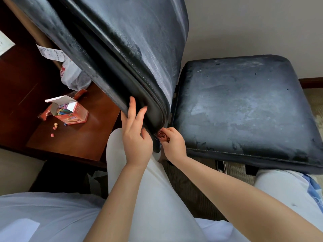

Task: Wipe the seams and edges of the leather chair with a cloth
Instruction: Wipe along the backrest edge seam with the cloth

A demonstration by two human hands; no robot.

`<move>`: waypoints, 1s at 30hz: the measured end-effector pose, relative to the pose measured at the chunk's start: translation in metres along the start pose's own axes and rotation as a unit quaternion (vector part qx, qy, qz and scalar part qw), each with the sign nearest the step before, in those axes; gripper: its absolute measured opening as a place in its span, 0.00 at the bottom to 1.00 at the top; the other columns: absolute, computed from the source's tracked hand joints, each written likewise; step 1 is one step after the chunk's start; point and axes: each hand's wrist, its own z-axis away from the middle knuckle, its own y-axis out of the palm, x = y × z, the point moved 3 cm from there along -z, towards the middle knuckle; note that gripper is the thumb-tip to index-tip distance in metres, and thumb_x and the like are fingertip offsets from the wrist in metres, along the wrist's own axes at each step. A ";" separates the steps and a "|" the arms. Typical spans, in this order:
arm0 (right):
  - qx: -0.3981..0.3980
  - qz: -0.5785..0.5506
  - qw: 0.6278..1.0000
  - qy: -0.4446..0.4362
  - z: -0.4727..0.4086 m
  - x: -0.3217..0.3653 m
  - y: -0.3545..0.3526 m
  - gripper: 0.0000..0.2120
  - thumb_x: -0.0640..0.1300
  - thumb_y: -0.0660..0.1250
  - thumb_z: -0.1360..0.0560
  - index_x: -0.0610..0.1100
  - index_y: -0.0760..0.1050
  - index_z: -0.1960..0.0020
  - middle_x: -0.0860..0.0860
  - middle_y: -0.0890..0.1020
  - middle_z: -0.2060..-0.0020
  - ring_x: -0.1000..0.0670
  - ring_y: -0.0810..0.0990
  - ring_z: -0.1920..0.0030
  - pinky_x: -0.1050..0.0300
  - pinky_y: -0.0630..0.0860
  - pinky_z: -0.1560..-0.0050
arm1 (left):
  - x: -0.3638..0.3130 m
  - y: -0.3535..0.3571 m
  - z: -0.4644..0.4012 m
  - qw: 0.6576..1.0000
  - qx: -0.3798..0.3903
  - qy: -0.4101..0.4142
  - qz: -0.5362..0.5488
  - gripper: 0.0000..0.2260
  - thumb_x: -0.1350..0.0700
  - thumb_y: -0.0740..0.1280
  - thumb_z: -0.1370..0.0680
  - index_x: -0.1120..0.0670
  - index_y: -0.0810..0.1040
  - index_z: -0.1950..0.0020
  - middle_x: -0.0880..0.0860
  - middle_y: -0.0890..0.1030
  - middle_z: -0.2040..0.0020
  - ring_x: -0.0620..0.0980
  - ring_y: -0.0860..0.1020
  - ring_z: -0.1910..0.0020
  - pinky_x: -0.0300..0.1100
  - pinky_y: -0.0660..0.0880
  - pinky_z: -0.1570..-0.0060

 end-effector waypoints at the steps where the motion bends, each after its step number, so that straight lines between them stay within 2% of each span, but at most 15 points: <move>1: 0.006 0.015 1.000 -0.002 -0.001 -0.002 0.003 0.16 0.37 0.66 0.25 0.43 0.76 0.38 0.48 0.78 0.46 0.47 0.75 0.45 0.57 0.73 0.47 | 0.000 0.002 0.001 1.000 0.005 -0.008 -0.007 0.29 0.78 0.60 0.32 0.57 0.72 0.35 0.49 0.57 0.26 0.65 0.58 0.26 0.45 0.58 0.27; 4: 0.007 0.072 0.997 -0.029 -0.005 -0.005 0.005 0.15 0.39 0.65 0.24 0.44 0.77 0.38 0.48 0.78 0.49 0.48 0.75 0.48 0.59 0.71 0.54 | -0.001 0.004 0.003 0.999 0.030 -0.013 -0.018 0.32 0.77 0.60 0.32 0.54 0.68 0.32 0.43 0.51 0.25 0.61 0.54 0.25 0.48 0.60 0.29; 6: 0.019 0.081 0.996 -0.011 -0.008 -0.006 0.005 0.15 0.41 0.65 0.24 0.46 0.76 0.37 0.49 0.78 0.49 0.48 0.75 0.48 0.56 0.73 0.53 | -0.001 0.003 0.003 0.998 0.050 -0.027 -0.027 0.34 0.77 0.60 0.33 0.53 0.67 0.30 0.41 0.49 0.25 0.60 0.53 0.24 0.50 0.63 0.30; 8: 0.020 0.053 0.998 0.022 -0.009 -0.004 0.005 0.15 0.41 0.65 0.24 0.47 0.77 0.38 0.49 0.78 0.49 0.48 0.76 0.49 0.53 0.75 0.51 | -0.001 0.001 0.003 0.997 0.064 -0.036 -0.036 0.36 0.78 0.59 0.33 0.54 0.66 0.28 0.40 0.48 0.25 0.58 0.53 0.24 0.55 0.68 0.34; 11: -0.021 -0.025 0.999 0.026 -0.006 0.003 0.004 0.12 0.39 0.66 0.25 0.45 0.79 0.42 0.49 0.79 0.52 0.48 0.76 0.50 0.54 0.75 0.50 | -0.002 0.000 0.005 0.994 0.086 -0.023 -0.065 0.38 0.78 0.60 0.34 0.54 0.64 0.26 0.43 0.48 0.25 0.58 0.53 0.24 0.55 0.66 0.31; 13: -0.011 -0.029 0.999 0.024 -0.001 0.001 0.008 0.13 0.40 0.66 0.24 0.45 0.78 0.40 0.49 0.79 0.50 0.49 0.75 0.49 0.54 0.74 0.49 | -0.004 0.001 0.007 0.991 0.104 -0.044 -0.072 0.39 0.77 0.62 0.33 0.52 0.62 0.25 0.41 0.46 0.26 0.58 0.51 0.24 0.48 0.64 0.30; 17: 0.032 0.032 0.998 0.045 0.004 -0.011 0.014 0.14 0.42 0.65 0.23 0.46 0.77 0.38 0.48 0.79 0.48 0.48 0.76 0.47 0.53 0.75 0.48 | -0.004 -0.003 0.006 0.989 0.125 -0.075 -0.035 0.41 0.74 0.63 0.31 0.44 0.56 0.26 0.36 0.44 0.27 0.54 0.48 0.23 0.27 0.54 0.35; 18: 0.016 0.019 0.999 0.045 0.006 -0.012 0.012 0.14 0.41 0.65 0.24 0.45 0.77 0.38 0.48 0.79 0.48 0.48 0.75 0.46 0.55 0.74 0.48 | -0.002 -0.004 0.005 0.988 0.133 -0.068 -0.024 0.41 0.75 0.63 0.31 0.43 0.55 0.26 0.36 0.44 0.27 0.53 0.47 0.23 0.27 0.55 0.33; 20: -0.025 -0.006 1.000 0.004 0.010 -0.003 0.009 0.15 0.38 0.67 0.25 0.44 0.77 0.38 0.47 0.79 0.49 0.48 0.75 0.48 0.56 0.73 0.48 | 0.005 -0.005 0.003 0.988 0.144 -0.058 0.006 0.42 0.75 0.63 0.31 0.41 0.54 0.27 0.33 0.43 0.27 0.52 0.48 0.23 0.44 0.63 0.29; 21: -0.040 -0.009 0.999 -0.027 0.011 0.003 0.008 0.15 0.37 0.68 0.26 0.43 0.78 0.40 0.47 0.79 0.51 0.48 0.75 0.50 0.55 0.73 0.49 | 0.006 -0.004 0.003 0.987 0.148 -0.059 0.017 0.43 0.75 0.63 0.31 0.41 0.54 0.26 0.30 0.43 0.28 0.52 0.48 0.23 0.52 0.66 0.30; 22: -0.050 -0.007 0.997 -0.057 0.011 0.007 0.009 0.14 0.36 0.69 0.27 0.43 0.79 0.41 0.47 0.80 0.53 0.48 0.76 0.52 0.54 0.73 0.51 | 0.007 -0.003 0.003 0.986 0.151 -0.063 0.023 0.42 0.75 0.63 0.31 0.42 0.55 0.25 0.28 0.43 0.29 0.52 0.48 0.23 0.56 0.67 0.32; 26: -0.036 0.056 0.993 -0.099 0.005 0.006 0.010 0.14 0.36 0.71 0.29 0.45 0.80 0.44 0.46 0.80 0.57 0.45 0.77 0.56 0.48 0.73 0.55 | 0.004 -0.001 0.002 0.985 0.147 -0.078 0.041 0.40 0.75 0.64 0.30 0.47 0.58 0.25 0.30 0.44 0.29 0.51 0.49 0.23 0.53 0.72 0.36; 30: 0.005 0.073 0.993 -0.090 0.000 0.001 0.007 0.14 0.37 0.69 0.27 0.44 0.80 0.42 0.45 0.79 0.56 0.44 0.76 0.56 0.46 0.74 0.56 | 0.007 -0.006 0.000 0.985 0.155 -0.067 0.037 0.42 0.75 0.63 0.32 0.44 0.58 0.25 0.28 0.44 0.29 0.51 0.50 0.23 0.56 0.70 0.34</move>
